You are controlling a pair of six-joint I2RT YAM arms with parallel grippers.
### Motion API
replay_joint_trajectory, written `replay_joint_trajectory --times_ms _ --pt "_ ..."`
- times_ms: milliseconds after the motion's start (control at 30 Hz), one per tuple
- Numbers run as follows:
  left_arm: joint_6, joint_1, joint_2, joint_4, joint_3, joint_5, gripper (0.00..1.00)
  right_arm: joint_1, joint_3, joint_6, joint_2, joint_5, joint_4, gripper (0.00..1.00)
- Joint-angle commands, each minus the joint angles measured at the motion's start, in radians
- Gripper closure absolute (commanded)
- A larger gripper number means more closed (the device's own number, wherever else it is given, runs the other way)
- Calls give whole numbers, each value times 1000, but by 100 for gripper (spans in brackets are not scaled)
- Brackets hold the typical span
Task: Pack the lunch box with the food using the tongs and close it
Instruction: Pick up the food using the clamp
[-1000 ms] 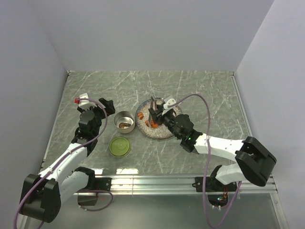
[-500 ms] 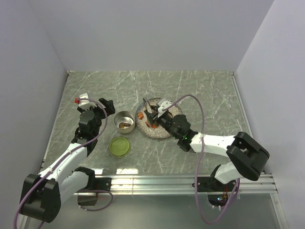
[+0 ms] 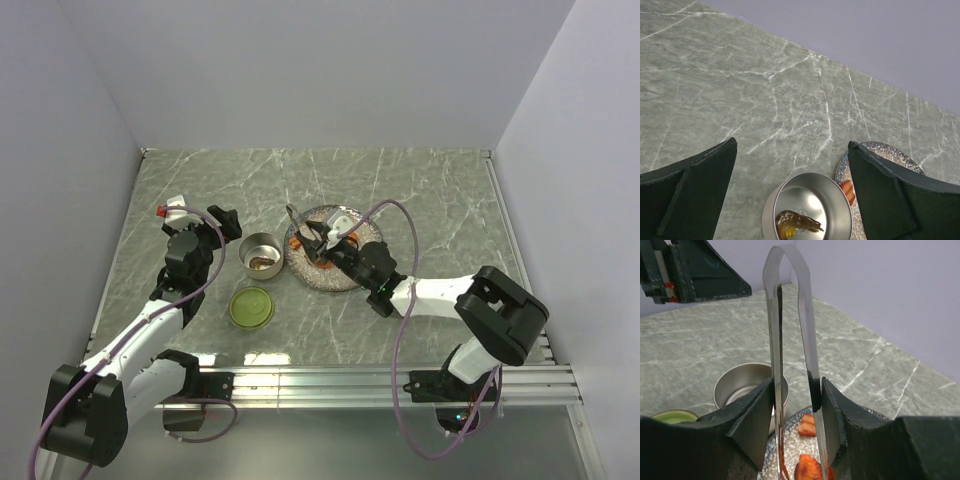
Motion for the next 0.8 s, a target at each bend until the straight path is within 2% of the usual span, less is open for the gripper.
replay_joint_trajectory --times_ms 0,400,767 --pt "-2 -2 2 43 11 13 1 -7 23 -17 4 -30 132 51" --pt "-2 0 2 46 11 18 1 -13 47 -28 93 -33 193 51" --pt "-4 -2 3 49 9 18 1 -13 -2 -75 38 21 197 51"
